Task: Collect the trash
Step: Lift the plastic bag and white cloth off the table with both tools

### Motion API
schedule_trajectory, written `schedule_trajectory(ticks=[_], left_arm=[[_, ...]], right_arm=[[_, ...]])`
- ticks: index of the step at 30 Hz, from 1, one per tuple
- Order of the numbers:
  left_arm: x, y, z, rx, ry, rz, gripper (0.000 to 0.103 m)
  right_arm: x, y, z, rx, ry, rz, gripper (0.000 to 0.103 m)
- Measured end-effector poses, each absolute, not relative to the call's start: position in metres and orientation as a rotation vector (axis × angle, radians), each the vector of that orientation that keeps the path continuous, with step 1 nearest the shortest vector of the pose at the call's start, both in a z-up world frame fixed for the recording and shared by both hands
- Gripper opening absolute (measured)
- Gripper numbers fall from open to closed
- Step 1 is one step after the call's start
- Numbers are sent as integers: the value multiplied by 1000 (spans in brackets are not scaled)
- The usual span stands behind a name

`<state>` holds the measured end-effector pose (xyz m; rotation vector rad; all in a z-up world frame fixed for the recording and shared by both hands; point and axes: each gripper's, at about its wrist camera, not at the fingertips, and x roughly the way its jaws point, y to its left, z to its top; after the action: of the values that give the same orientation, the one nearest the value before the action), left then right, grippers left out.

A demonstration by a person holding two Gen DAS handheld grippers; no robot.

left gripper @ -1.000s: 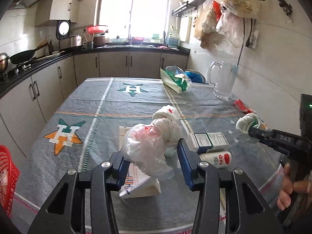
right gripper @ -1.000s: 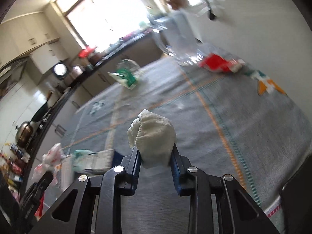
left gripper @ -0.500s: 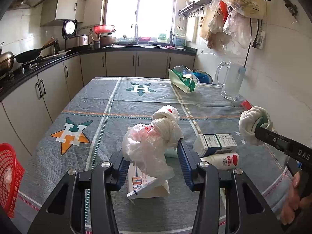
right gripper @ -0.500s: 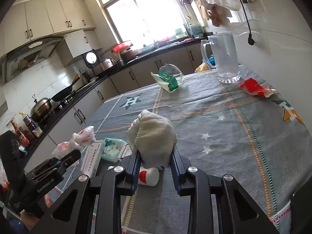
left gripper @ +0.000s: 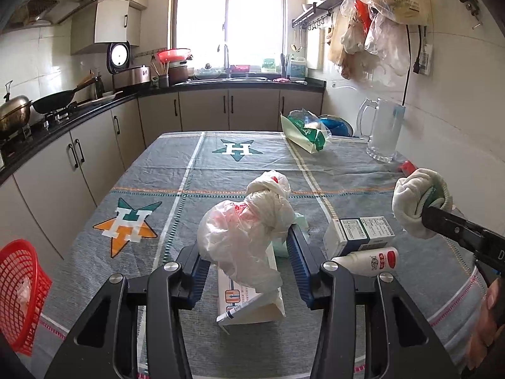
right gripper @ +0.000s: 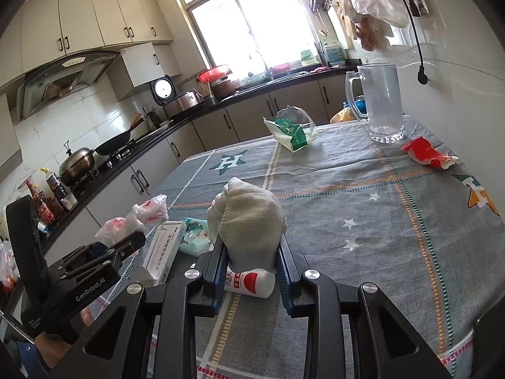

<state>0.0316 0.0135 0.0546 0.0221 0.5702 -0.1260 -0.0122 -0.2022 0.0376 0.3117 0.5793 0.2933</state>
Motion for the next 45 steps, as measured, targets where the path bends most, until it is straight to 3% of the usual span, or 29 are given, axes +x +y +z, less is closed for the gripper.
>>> schedule_trajectory(ticks=[32,45], left_arm=[[24,20,61,21,539,-71,46],[-57,57,78,-22,523,-35,46]], right_arm=[[-21,-177,42,215,552,353,31],[-67,-160,63,273,547,386,31]])
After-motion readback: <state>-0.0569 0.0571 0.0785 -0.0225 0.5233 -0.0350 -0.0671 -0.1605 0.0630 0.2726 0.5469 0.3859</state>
